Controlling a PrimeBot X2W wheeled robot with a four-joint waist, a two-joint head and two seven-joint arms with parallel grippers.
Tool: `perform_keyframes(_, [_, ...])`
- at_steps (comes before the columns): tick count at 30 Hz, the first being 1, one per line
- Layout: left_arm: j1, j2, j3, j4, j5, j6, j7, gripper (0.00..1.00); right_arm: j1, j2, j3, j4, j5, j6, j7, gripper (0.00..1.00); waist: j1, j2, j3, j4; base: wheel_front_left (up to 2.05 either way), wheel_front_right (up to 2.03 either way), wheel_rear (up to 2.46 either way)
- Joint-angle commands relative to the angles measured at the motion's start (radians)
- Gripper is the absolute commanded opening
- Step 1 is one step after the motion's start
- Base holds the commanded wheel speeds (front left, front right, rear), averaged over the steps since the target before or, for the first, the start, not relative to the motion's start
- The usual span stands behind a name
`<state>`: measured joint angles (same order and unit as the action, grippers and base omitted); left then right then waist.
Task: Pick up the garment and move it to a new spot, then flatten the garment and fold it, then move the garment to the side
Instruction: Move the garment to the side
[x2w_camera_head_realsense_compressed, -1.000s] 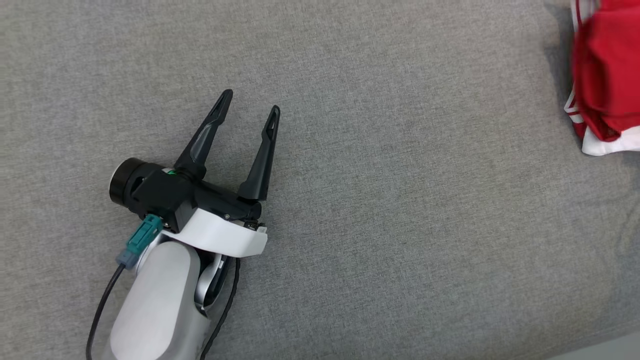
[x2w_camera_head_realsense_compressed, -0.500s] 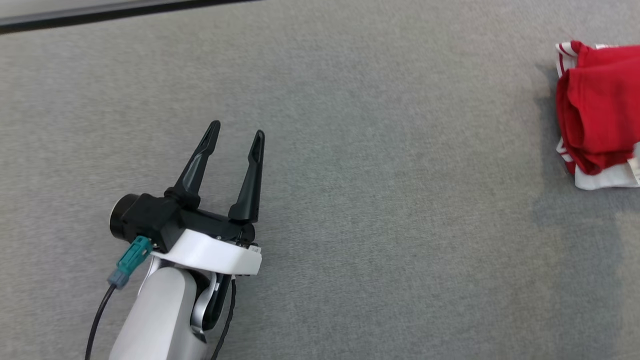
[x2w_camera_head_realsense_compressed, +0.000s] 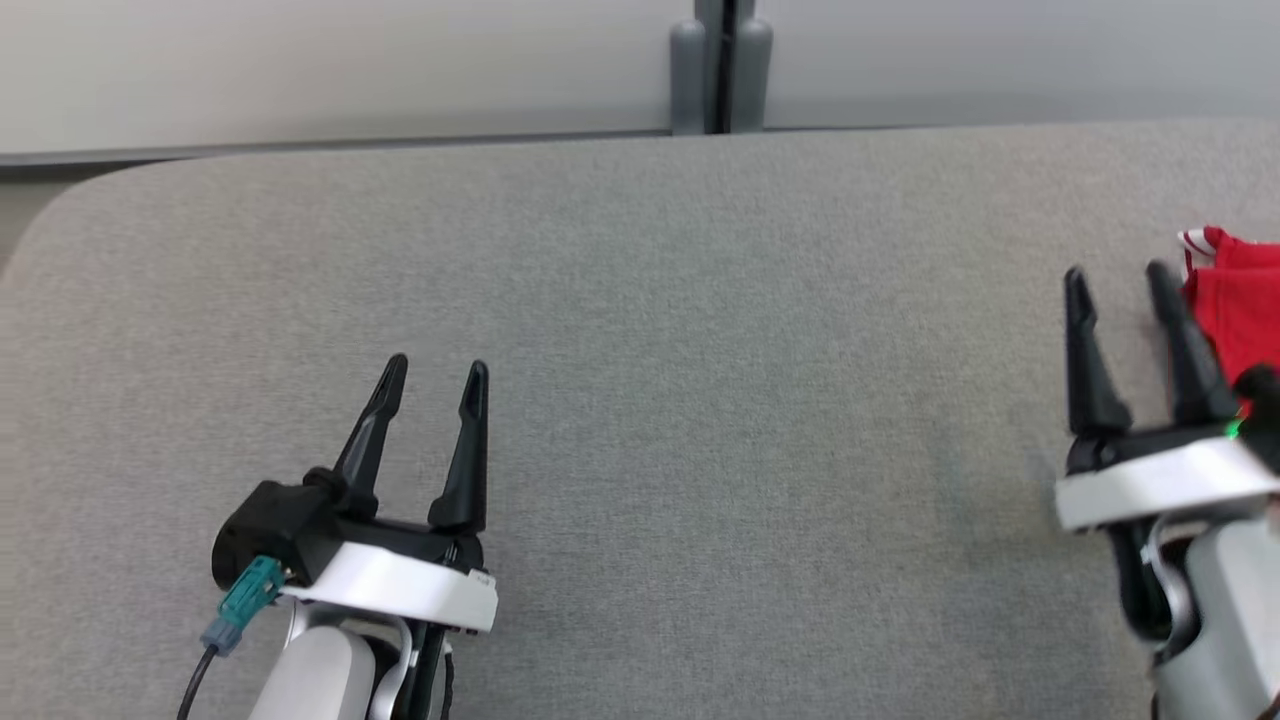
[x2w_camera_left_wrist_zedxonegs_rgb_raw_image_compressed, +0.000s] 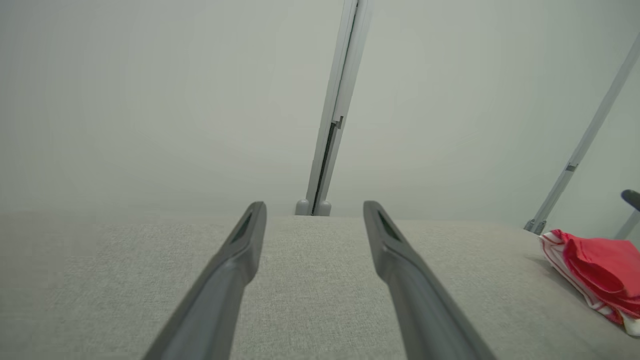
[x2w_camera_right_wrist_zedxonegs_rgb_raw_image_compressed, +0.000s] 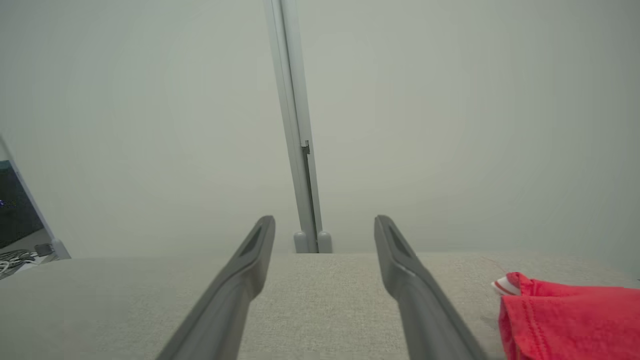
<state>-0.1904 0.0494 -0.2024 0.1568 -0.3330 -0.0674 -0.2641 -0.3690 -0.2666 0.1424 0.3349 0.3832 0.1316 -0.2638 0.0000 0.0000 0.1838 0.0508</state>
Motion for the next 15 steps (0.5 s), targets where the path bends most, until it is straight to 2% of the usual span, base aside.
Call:
perform_keyframes(1, [0.019,0.003,0.009,0.009,-0.003,0.005,0.000,1.00,0.039,0.018,-0.006,-0.015,-0.017,-0.001,-0.001,1.00,0.0000,0.0000,-0.037,0.028,0.00,0.00,0.00])
perform_keyframes(9, [0.072,0.003,0.024,0.029,0.001,0.017,0.000,1.00,0.182,0.144,-0.065,-0.062,-0.108,-0.001,-0.001,1.00,0.0000,0.0000,-0.064,0.036,0.00,0.00,0.00])
perform_keyframes(15, [0.080,0.003,0.037,0.016,0.009,0.037,0.000,1.00,0.207,0.172,-0.071,-0.075,-0.148,-0.001,-0.001,1.00,0.0000,0.0000,-0.063,0.036,0.00,0.00,0.00])
